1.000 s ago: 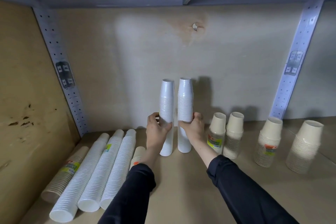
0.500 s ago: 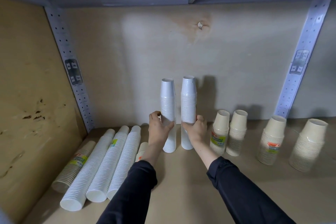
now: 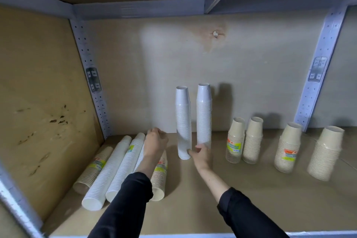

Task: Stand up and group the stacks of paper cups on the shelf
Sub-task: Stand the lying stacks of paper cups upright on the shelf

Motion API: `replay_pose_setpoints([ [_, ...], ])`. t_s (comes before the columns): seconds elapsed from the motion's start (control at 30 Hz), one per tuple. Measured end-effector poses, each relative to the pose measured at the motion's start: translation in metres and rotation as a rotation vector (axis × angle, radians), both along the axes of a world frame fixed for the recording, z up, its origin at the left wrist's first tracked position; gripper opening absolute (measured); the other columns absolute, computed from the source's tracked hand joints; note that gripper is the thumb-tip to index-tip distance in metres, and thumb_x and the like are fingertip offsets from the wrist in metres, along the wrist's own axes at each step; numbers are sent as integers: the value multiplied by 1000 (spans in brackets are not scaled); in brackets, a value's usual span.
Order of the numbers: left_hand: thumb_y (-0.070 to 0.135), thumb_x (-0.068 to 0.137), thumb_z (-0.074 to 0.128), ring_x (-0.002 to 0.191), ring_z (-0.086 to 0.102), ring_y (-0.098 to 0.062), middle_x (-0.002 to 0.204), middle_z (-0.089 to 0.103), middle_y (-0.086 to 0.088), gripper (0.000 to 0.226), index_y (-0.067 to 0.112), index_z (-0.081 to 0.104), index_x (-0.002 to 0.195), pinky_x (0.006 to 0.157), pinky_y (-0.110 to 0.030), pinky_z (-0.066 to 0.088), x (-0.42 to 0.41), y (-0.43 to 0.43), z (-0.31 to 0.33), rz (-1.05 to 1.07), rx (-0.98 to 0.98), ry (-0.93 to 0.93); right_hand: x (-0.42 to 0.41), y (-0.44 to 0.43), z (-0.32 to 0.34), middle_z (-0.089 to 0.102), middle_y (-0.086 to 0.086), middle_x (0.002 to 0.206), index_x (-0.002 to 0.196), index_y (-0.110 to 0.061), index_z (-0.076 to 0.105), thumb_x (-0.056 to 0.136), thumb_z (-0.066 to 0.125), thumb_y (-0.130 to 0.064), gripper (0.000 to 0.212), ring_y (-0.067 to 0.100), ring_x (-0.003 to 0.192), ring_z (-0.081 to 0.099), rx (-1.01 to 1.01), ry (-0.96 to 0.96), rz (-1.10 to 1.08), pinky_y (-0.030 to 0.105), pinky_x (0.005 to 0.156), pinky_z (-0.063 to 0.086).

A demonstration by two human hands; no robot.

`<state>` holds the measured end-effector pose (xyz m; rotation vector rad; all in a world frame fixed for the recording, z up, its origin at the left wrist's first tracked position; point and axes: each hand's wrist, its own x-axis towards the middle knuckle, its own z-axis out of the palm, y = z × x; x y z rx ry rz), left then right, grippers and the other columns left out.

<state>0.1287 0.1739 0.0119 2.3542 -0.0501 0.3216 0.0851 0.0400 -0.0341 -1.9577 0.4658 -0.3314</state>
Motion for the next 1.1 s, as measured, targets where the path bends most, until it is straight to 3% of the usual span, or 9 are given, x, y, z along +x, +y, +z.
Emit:
replay_pose_setpoints([
  [0.1, 18, 87, 58, 114, 52, -37, 121, 56, -24, 39, -8, 51, 116, 95, -39, 41, -6, 23, -7, 45, 165, 79, -2, 20, -4, 57, 8, 103, 103, -6, 60, 85, 63, -21, 24, 21, 102, 56, 47, 86, 118, 19, 74, 32],
  [0.17, 25, 87, 56, 116, 52, -34, 123, 56, -21, 44, -3, 51, 121, 97, -37, 42, -7, 32, -16, 59, 287, 148, 1, 33, -8, 51, 7, 94, 84, -11, 54, 86, 62, -24, 15, 18, 90, 51, 71, 159, 196, 20, 73, 33],
  [0.27, 32, 92, 50, 124, 49, -27, 131, 55, -15, 47, 0, 49, 127, 103, -32, 40, -8, 38, -26, 84, 439, 241, 1, 46, -8, 44, -3, 74, 69, -17, 39, 82, 66, -33, 34, 15, 79, 47, 98, 253, 251, 20, 58, 36],
  [0.3, 30, 94, 48, 125, 49, -26, 131, 55, -14, 45, 0, 49, 127, 103, -30, 40, -8, 38, -28, 94, 456, 248, 1, 48, -8, 45, -4, 74, 70, -17, 41, 81, 66, -36, 33, 17, 83, 49, 103, 281, 264, 20, 59, 38],
  [0.37, 26, 96, 44, 125, 49, -24, 133, 54, -13, 41, 1, 48, 128, 102, -28, 42, -8, 39, -31, 105, 499, 249, -1, 53, -6, 60, 6, 99, 100, -5, 55, 81, 65, -40, 41, 23, 98, 56, 116, 336, 292, 24, 72, 43],
  [0.4, 25, 96, 44, 125, 50, -24, 133, 54, -13, 40, 1, 48, 128, 102, -27, 42, -7, 39, -32, 108, 524, 257, -1, 56, -5, 62, 10, 107, 114, 0, 52, 80, 65, -42, 56, 24, 95, 59, 128, 358, 292, 24, 70, 44],
  [0.5, 22, 94, 48, 124, 53, -23, 132, 56, -12, 40, 3, 49, 129, 101, -28, 44, -4, 40, -31, 93, 548, 292, 2, 65, -6, 63, 8, 84, 114, 1, 55, 75, 70, -44, 61, 15, 61, 55, 172, 400, 299, 20, 47, 43],
  [0.67, 22, 87, 59, 123, 54, -25, 131, 56, -14, 47, 1, 50, 127, 100, -28, 45, 4, 42, -29, 79, 542, 360, 3, 71, -6, 62, 18, 121, 122, 3, 49, 73, 74, -29, 64, 28, 106, 63, 271, 391, 263, 33, 80, 54],
  [1.1, 36, 82, 66, 122, 53, -27, 131, 55, -15, 63, -3, 47, 128, 97, -30, 44, -21, 55, -20, 143, 239, 382, -12, 64, 3, 57, 17, 124, 121, 1, 47, 76, 71, -19, 56, 29, 113, 58, 345, 257, 206, 30, 86, 49],
])
